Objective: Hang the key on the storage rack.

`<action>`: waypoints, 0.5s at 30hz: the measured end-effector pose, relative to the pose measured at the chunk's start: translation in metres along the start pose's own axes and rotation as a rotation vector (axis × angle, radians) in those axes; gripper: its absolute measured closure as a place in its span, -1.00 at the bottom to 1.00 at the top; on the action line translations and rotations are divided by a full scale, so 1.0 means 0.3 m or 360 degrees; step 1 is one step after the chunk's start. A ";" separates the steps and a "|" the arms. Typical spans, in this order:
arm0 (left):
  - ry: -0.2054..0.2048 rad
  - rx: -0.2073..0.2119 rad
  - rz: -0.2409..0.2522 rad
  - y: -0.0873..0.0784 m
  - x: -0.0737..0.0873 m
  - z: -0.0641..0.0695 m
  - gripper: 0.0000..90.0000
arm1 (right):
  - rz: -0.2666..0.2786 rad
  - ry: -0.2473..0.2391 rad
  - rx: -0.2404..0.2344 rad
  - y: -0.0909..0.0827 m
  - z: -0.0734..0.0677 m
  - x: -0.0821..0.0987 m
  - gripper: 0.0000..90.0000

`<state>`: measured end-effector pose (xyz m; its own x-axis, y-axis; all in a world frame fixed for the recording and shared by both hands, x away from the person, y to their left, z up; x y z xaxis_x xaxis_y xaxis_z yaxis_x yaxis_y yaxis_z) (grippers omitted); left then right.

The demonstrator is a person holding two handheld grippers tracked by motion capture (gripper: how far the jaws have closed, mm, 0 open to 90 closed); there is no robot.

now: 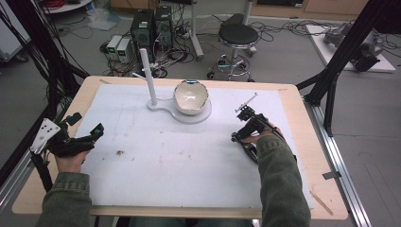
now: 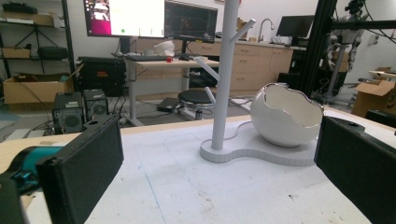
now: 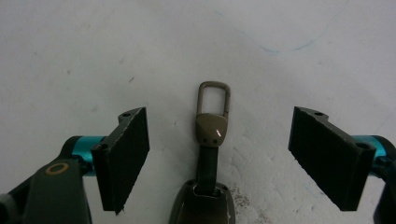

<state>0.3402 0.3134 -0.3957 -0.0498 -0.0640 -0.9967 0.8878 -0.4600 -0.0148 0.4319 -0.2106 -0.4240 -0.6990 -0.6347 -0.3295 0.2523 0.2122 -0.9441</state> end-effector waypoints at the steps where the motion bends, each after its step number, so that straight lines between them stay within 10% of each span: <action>1: 0.0000 0.0003 0.0000 0.000 0.000 0.001 -0.96 | -0.0020 -0.0001 0.0024 0.008 0.002 0.001 -0.55; 15: -0.0016 0.0008 -0.0008 0.009 0.007 -0.008 -0.96 | -0.0184 0.0056 0.0005 0.076 -0.008 -0.023 -0.29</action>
<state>0.3435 0.3142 -0.3979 -0.0587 -0.0709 -0.9958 0.8853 -0.4646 -0.0191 0.4409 -0.1997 -0.4432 -0.7468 -0.6281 -0.2187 0.1709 0.1366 -0.9758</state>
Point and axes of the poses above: each handheld gripper's, and its own axes: y roughly forward along the jaws, x roughly out of its underside, z roughly to its right, the point moved 4 cm from there along y, roughly forward along the jaws, and after that the axes turned 2 degrees about -z, right-handed, at the moved point
